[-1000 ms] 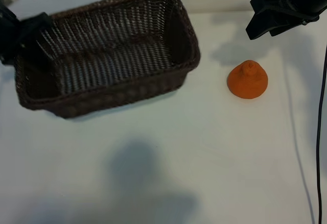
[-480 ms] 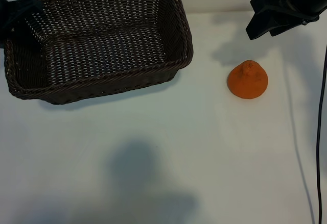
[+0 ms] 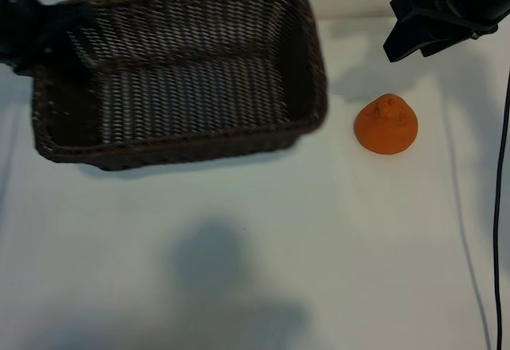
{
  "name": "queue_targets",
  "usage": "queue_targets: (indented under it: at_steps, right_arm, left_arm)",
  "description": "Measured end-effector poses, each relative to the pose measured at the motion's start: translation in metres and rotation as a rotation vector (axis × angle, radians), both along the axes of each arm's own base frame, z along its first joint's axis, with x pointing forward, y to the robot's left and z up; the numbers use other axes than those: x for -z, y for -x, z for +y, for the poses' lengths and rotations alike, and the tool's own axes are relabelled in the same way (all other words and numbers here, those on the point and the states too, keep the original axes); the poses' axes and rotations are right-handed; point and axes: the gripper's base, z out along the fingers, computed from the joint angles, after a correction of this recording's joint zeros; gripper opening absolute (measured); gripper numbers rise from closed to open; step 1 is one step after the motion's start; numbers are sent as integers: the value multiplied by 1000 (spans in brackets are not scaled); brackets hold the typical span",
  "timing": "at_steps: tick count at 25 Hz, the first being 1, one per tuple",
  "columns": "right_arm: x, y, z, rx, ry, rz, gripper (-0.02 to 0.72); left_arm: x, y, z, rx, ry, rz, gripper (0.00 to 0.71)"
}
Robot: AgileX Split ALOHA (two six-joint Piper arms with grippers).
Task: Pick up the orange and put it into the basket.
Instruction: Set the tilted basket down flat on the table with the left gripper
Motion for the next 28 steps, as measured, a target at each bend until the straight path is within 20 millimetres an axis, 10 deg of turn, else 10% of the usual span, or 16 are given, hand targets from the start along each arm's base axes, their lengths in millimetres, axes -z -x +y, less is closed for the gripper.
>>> queue_targets:
  at_steps: [16,28]
  right_arm:
    - [0,0,1,0,-10,2,475]
    - [0,0,1,0,-10,1,475]
  left_arm:
    - [78,-24,-24,55,-8,171,163]
    - [99,-38,-24,79,-18,98,163]
